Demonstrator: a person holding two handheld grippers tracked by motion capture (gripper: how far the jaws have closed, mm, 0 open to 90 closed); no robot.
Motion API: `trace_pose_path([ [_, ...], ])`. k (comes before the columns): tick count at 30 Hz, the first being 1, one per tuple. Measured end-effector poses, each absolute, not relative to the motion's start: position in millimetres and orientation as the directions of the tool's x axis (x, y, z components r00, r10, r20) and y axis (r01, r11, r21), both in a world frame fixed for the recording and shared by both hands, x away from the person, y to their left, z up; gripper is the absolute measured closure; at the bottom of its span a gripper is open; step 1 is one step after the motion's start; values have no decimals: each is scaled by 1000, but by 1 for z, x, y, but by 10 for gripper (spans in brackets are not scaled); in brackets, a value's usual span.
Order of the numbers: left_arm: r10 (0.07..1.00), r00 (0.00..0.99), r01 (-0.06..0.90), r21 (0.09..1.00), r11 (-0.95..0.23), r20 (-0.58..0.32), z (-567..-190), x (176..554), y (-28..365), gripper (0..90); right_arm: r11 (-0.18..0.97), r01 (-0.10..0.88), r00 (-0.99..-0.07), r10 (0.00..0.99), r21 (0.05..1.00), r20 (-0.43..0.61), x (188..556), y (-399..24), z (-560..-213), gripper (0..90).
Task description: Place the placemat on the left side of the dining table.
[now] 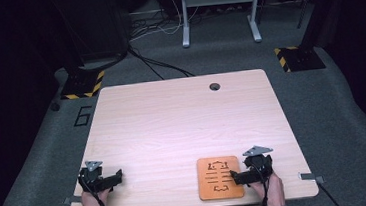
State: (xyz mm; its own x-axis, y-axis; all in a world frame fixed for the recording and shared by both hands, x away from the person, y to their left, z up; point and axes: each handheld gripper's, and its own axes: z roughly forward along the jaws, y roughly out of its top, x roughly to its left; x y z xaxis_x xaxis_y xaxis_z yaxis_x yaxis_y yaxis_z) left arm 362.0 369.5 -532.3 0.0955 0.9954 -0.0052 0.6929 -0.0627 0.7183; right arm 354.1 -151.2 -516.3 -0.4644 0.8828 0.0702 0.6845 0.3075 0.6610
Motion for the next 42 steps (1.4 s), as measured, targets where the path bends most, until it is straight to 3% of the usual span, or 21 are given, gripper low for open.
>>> trace_pose_path([
  [42,995,95,693,718,-62,-6,-532,362,369,0,262,691,-444,889,673,110,351,-182,-521,0],
])
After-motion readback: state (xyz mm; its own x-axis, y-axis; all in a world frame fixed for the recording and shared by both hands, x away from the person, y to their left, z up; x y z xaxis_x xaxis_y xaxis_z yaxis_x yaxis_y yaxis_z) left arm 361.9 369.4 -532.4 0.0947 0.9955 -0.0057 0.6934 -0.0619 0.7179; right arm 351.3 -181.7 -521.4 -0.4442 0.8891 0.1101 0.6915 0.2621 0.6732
